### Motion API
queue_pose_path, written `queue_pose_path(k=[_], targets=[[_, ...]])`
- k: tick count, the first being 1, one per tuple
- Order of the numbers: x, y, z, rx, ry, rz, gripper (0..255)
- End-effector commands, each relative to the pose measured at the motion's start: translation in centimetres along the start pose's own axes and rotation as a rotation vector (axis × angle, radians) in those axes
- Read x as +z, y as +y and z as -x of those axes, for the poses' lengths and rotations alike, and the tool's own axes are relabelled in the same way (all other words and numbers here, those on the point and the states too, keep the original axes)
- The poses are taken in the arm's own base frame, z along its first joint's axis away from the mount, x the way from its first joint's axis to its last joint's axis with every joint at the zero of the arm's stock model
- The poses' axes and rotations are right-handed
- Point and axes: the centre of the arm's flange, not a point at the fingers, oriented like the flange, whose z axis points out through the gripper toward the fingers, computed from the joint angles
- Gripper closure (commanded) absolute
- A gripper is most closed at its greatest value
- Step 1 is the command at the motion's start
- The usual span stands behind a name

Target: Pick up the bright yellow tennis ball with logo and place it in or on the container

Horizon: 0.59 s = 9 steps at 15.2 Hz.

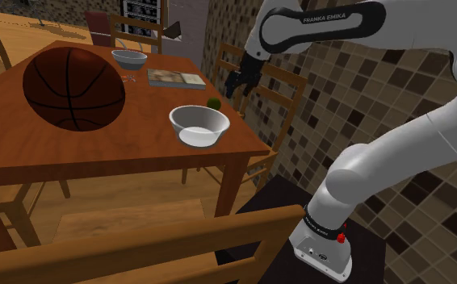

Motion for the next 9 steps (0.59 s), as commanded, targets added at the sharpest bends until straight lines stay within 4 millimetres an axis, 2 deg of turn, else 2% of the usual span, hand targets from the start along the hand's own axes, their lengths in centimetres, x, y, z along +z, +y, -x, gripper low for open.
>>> queue_pose_path(k=[1,9], targets=[[1.4,0.5,-2.2,0.003,0.020,0.011,0],[7.4,2.9,-9.4,0.016,0.088,0.054,0]])
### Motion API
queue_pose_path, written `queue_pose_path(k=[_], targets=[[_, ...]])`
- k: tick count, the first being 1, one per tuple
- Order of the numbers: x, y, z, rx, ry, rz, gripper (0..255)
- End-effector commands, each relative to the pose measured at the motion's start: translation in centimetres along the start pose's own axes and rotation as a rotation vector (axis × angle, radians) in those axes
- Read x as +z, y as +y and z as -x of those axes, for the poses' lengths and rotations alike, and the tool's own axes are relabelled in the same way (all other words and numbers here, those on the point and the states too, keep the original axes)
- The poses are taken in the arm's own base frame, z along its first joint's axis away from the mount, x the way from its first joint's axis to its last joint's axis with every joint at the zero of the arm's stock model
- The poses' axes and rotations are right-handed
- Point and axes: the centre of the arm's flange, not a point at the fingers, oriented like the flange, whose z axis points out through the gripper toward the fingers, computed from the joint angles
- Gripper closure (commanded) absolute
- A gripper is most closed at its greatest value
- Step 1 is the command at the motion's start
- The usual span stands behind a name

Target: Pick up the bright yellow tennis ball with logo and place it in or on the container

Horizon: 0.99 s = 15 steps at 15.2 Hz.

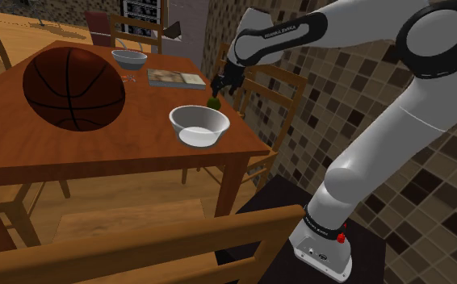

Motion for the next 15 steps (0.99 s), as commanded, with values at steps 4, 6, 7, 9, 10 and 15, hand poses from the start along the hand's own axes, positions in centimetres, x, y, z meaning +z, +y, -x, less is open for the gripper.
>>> queue_pose_path(k=[4,6,7,9,10,15], targets=[[4.0,1.2,-4.3,0.008,0.044,0.027,0],[5.1,1.5,-5.0,0.009,0.050,0.031,0],[5.6,1.5,-5.0,0.009,0.050,0.031,0],[6.7,1.5,-5.0,0.009,0.050,0.031,0],[7.2,1.6,-5.1,0.009,0.050,0.031,0],[8.5,1.6,-5.1,0.009,0.050,0.031,0]])
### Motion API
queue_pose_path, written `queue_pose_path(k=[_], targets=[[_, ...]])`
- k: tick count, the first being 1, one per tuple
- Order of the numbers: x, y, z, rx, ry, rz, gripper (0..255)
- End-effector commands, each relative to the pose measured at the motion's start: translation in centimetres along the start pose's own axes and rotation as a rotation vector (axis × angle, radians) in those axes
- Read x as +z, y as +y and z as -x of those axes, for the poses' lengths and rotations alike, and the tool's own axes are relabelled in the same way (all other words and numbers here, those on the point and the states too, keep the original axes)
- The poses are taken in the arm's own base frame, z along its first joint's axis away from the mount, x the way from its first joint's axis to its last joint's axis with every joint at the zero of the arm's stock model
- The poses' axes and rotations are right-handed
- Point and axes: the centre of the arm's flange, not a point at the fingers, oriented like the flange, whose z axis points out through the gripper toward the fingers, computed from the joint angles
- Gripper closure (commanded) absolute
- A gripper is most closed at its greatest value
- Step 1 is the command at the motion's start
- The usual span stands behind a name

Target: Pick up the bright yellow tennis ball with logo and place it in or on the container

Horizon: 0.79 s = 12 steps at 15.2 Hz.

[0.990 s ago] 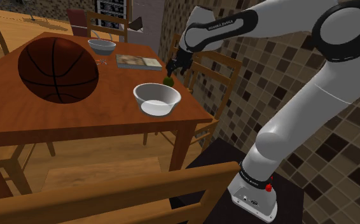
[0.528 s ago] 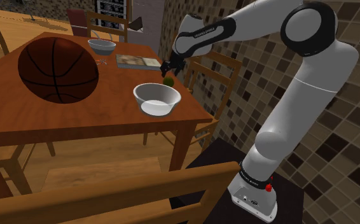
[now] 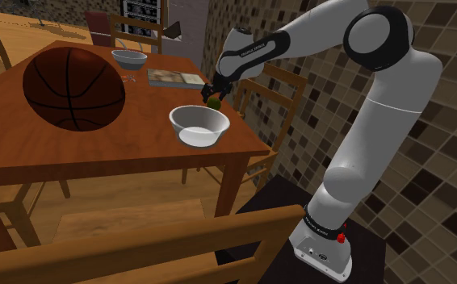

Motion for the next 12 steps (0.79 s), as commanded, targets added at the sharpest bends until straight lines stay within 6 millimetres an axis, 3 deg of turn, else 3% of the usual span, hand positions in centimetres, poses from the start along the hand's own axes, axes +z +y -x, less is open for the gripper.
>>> queue_pose_path(k=[1,5,6,12], targets=[[0.10,0.00,0.01,0.000,0.000,0.000,0],[0.09,0.00,0.01,0.000,0.000,0.000,0],[0.09,0.00,0.01,0.000,0.000,0.000,255],[0.11,-0.01,0.05,0.000,0.000,0.000,255]])
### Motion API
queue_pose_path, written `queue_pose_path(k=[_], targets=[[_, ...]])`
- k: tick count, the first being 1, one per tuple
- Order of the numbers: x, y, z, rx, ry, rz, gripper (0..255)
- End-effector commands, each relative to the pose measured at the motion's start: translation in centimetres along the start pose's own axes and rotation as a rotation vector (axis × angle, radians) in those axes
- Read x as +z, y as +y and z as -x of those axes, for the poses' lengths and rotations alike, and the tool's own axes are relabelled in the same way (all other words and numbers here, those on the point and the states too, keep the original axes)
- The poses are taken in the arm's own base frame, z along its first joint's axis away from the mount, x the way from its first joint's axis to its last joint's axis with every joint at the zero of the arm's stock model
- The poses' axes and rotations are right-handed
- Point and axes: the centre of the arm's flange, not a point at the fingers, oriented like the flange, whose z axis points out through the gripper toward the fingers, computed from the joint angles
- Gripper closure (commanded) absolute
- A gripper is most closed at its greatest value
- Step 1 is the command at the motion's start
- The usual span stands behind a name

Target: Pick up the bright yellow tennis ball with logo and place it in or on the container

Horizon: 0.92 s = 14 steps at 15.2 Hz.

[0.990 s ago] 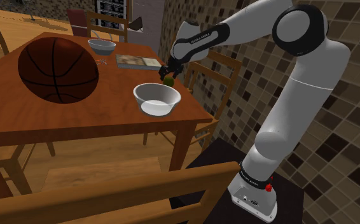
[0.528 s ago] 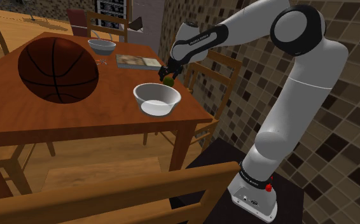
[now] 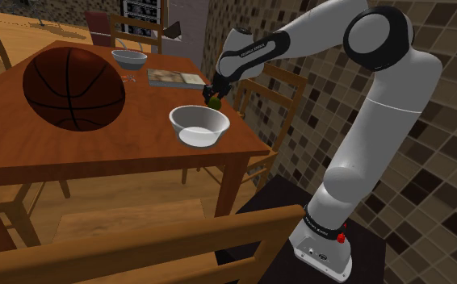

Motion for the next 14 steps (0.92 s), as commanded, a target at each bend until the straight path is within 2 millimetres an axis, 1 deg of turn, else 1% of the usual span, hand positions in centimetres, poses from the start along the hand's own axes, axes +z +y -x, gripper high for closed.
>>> queue_pose_path(k=[1,3,14], targets=[[0.1,0.0,0.1,0.000,-0.002,0.000,255],[0.1,0.0,0.0,0.000,-0.002,0.000,255],[-5.4,0.3,-2.0,0.000,-0.002,0.000,255]])
